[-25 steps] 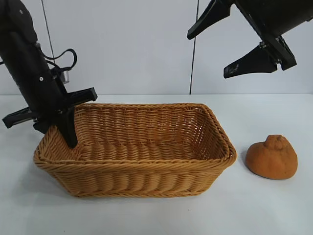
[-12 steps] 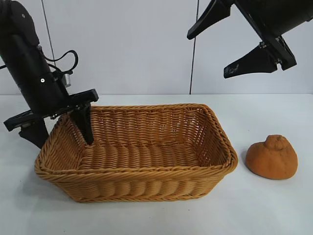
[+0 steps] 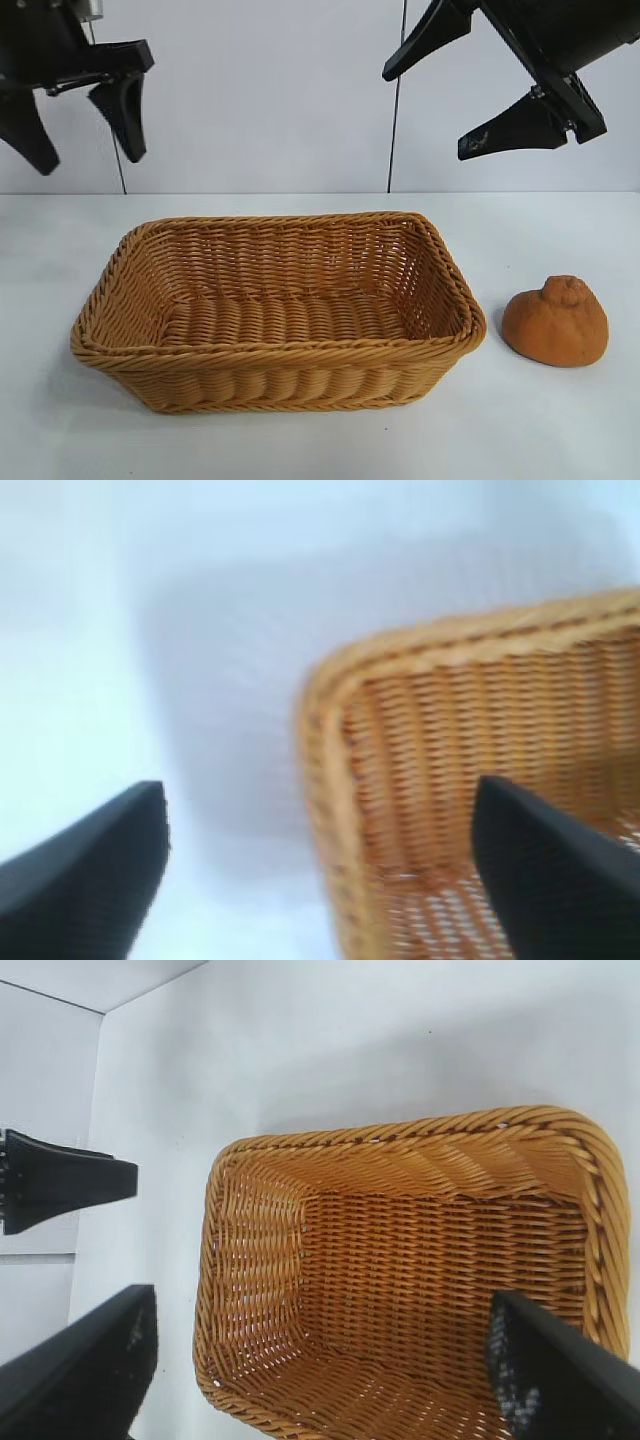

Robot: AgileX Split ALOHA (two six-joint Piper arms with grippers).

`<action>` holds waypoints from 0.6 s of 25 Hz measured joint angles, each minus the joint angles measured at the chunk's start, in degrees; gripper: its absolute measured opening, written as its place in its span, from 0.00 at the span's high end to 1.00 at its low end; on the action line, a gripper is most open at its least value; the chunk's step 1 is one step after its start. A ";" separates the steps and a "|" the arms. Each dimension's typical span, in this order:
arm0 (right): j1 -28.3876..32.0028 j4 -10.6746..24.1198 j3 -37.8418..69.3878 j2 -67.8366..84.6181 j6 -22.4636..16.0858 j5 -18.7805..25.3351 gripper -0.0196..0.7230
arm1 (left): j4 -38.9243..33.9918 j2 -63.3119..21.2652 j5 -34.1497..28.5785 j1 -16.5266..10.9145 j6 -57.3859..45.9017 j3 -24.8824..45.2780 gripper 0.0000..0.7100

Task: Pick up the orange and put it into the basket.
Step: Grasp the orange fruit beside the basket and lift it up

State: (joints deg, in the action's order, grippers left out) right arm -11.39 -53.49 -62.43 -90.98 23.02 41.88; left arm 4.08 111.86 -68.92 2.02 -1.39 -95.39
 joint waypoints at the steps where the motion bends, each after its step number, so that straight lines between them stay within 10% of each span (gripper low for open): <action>1: 0.00 0.00 0.00 0.00 0.00 0.00 0.15 | -0.51 0.00 -0.25 -0.55 0.02 0.00 0.17; 15: 0.00 0.36 0.00 0.00 0.00 -0.04 0.15 | -0.18 -25.32 -0.50 -0.85 1.39 21.35 0.17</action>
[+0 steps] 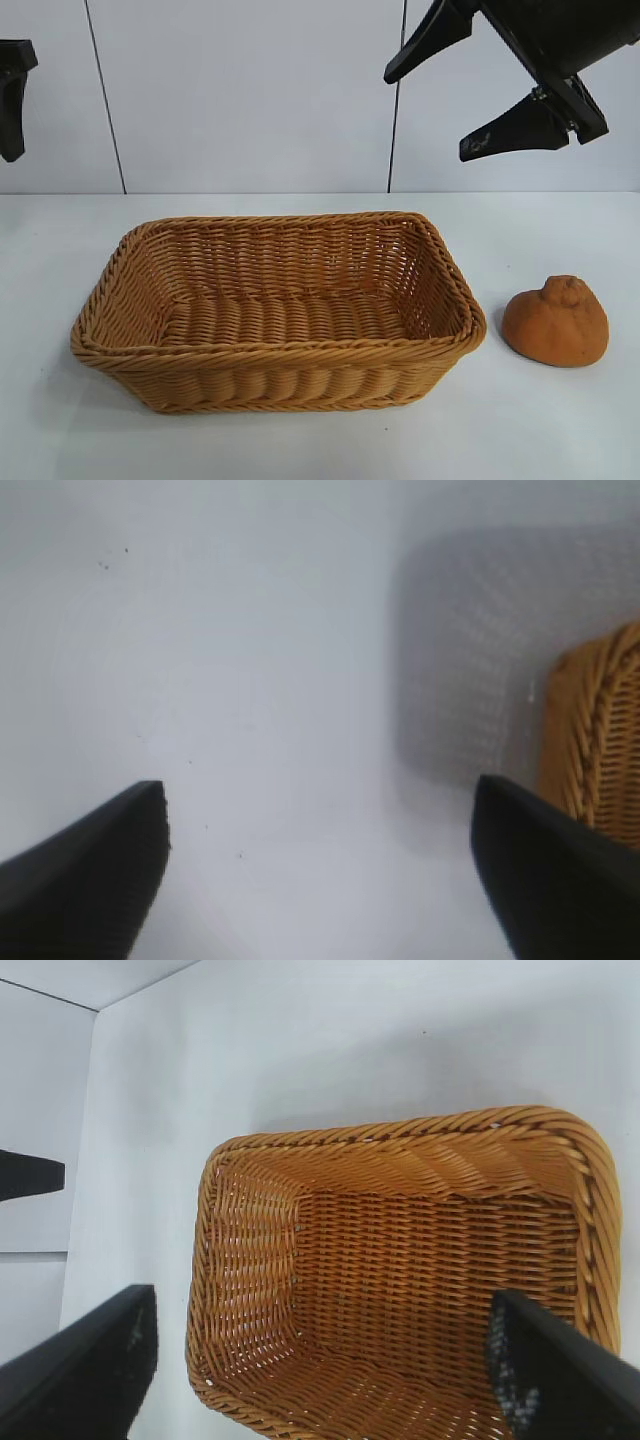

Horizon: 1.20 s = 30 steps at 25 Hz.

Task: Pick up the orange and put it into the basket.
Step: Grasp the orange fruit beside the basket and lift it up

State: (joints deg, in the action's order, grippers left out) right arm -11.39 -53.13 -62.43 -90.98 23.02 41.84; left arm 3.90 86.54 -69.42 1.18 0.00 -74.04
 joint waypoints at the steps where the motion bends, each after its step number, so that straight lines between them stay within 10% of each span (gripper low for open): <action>1: 0.00 0.00 0.00 0.00 0.00 0.00 0.15 | -0.29 -3.27 -0.07 0.00 0.00 2.66 0.17; 20: 0.00 3.01 -2.81 0.00 -0.96 1.02 0.15 | -1.99 -57.20 7.21 0.00 -0.34 43.94 0.17; 25: 0.00 17.08 -8.09 0.00 -10.05 1.42 0.15 | -1.63 -68.03 8.22 0.00 -0.34 45.06 0.17; 30: 0.00 40.56 -12.86 0.00 -26.03 4.86 0.15 | -1.56 -77.24 8.35 0.00 -0.34 45.11 0.17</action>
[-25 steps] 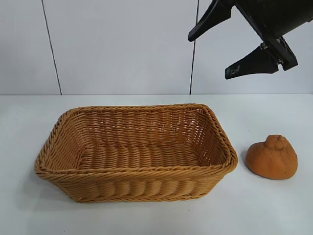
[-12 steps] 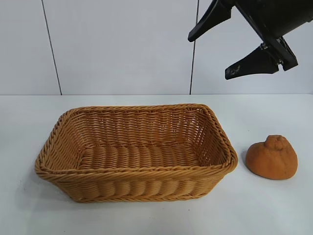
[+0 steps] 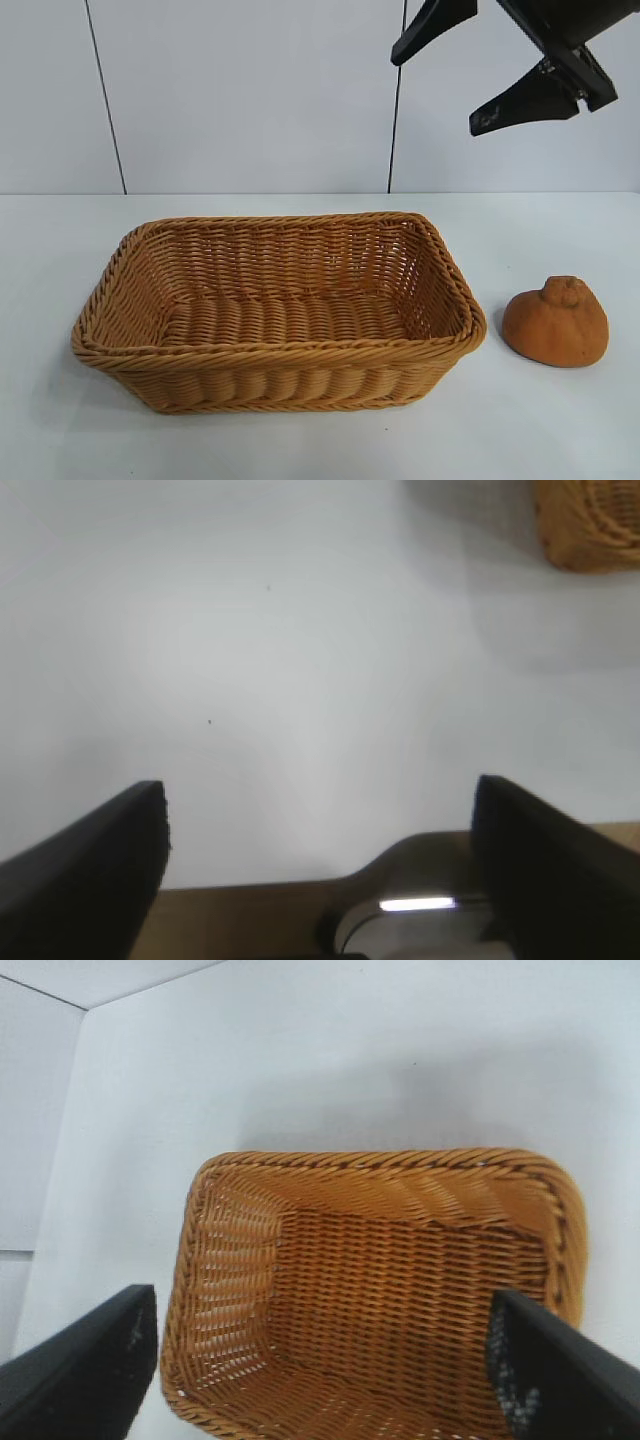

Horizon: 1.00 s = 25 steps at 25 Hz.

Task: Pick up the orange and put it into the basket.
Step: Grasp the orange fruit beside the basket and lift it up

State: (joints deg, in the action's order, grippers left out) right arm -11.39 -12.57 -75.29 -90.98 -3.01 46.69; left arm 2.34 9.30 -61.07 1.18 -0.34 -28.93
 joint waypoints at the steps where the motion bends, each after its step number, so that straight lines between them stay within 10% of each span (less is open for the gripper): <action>1: 0.27 3.61 -0.51 0.00 -2.11 1.32 0.15 | 0.00 0.00 0.00 0.00 0.00 0.00 0.17; 11: 5.68 6.35 -1.98 -5.73 -2.63 8.56 0.15 | 0.05 -9.57 0.00 0.00 0.00 0.11 0.17; 25: 5.68 4.63 -2.02 -27.38 -0.94 4.96 0.15 | 0.05 -9.57 0.00 0.00 0.00 0.16 0.17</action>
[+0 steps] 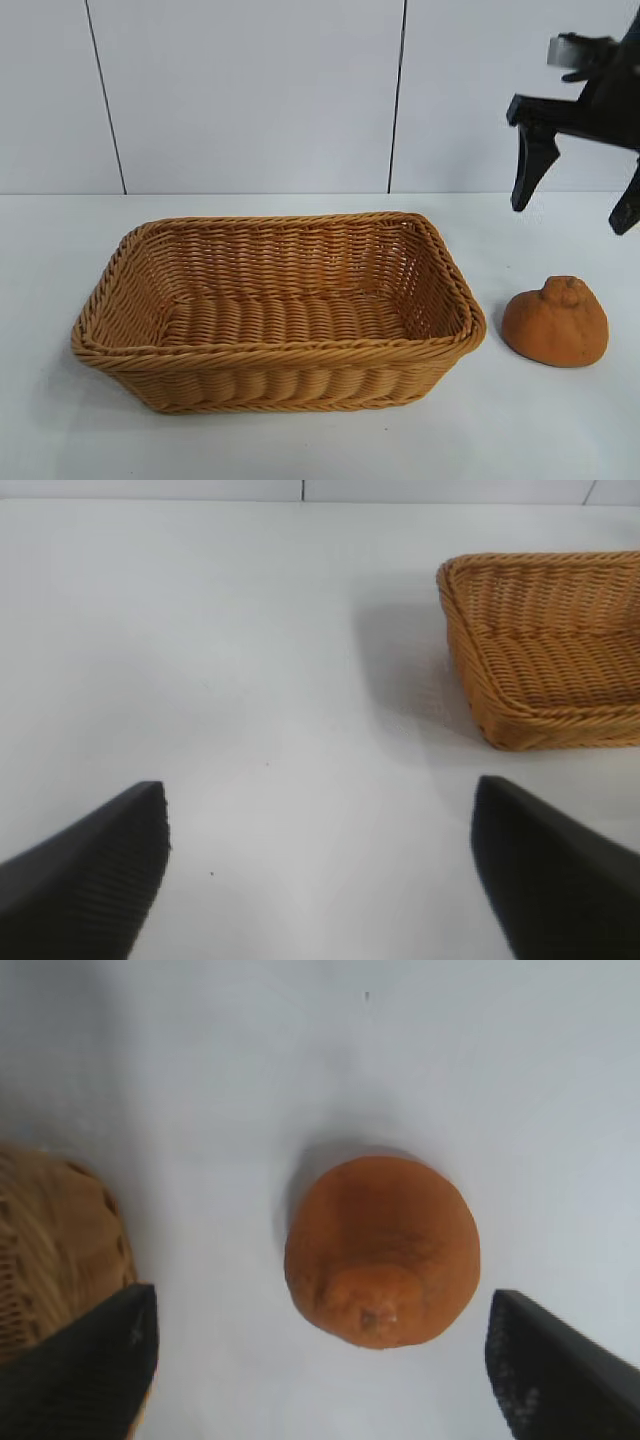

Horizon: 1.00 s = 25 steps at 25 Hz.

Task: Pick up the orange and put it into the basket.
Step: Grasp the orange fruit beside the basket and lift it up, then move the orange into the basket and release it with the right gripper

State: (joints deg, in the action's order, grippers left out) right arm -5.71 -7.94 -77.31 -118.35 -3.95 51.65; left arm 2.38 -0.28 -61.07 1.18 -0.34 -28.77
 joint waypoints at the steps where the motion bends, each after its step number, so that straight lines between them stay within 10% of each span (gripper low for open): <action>1: 0.00 0.00 0.00 -0.85 0.00 0.00 0.15 | 0.00 0.00 0.00 0.00 0.00 0.00 0.17; 3: 0.00 0.00 0.00 -1.64 0.00 0.00 0.21 | 0.00 0.00 0.00 0.00 0.00 0.00 0.17; 11: 0.00 0.11 -0.63 0.78 2.12 2.05 0.97 | 0.00 0.00 0.00 0.00 0.00 0.00 0.17; 19: 0.00 -1.07 -10.41 10.22 4.30 8.55 0.97 | 0.00 0.00 0.00 0.00 0.00 0.00 0.17; 25: -0.31 -9.32 -19.30 14.47 4.46 9.70 0.97 | 0.00 0.00 0.00 0.00 0.00 0.00 0.17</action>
State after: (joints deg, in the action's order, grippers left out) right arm -6.02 -17.27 -96.61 -103.88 0.51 61.35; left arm 2.38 -0.28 -61.07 1.18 -0.34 -28.77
